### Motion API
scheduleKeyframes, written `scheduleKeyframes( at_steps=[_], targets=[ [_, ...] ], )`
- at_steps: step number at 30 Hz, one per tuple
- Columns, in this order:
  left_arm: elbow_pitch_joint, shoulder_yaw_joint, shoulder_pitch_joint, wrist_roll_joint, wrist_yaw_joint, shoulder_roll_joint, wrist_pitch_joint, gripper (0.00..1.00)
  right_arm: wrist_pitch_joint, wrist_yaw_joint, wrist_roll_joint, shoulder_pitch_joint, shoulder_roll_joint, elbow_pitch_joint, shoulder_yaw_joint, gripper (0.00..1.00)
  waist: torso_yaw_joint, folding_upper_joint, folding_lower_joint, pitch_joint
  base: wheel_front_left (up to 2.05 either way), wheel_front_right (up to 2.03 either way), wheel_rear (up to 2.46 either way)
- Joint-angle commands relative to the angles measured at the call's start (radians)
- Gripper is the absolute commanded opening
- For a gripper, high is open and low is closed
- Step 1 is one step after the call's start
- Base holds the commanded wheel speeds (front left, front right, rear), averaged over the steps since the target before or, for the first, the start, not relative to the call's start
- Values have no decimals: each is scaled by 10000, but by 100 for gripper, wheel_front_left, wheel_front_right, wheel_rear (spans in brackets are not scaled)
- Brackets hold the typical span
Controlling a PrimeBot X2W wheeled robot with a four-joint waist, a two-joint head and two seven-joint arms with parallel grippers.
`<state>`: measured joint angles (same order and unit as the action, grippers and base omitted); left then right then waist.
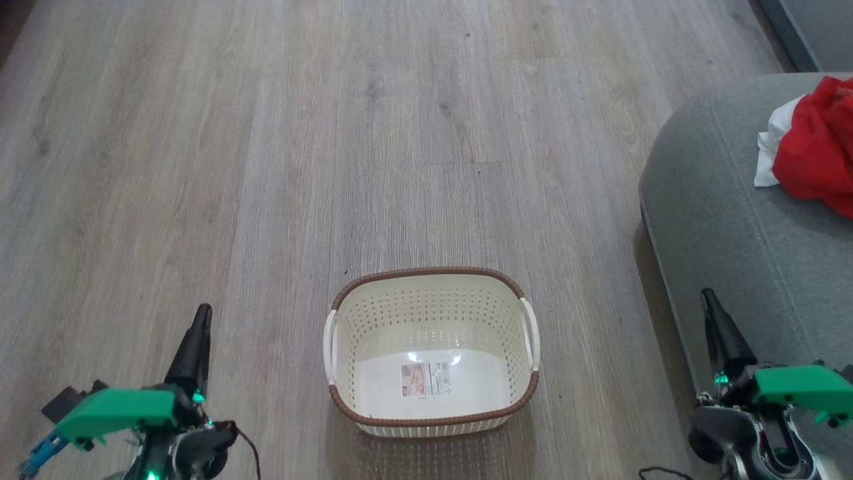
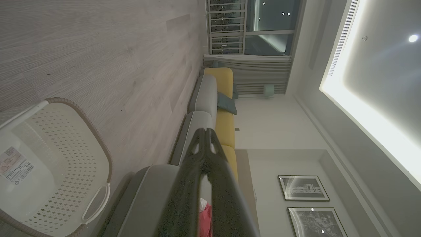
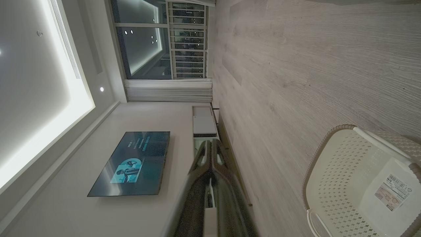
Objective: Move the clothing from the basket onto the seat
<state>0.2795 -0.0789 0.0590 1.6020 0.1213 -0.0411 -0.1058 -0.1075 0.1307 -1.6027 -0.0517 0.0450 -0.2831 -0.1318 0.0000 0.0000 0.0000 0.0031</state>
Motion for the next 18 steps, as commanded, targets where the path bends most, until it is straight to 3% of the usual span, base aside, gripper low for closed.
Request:
scheduleKeyframes(
  at_steps=[1,18],
  targets=[
    [-344,-347,490,68,94,-91,-74,0,-56,0,-60,-562,52,384,182,0,0,0,0,0,0,0,0],
    [-344,-347,490,68,94,-91,-73,0,-56,0,-61,-562,52,384,182,0,0,0,0,0,0,0,0]
  ],
)
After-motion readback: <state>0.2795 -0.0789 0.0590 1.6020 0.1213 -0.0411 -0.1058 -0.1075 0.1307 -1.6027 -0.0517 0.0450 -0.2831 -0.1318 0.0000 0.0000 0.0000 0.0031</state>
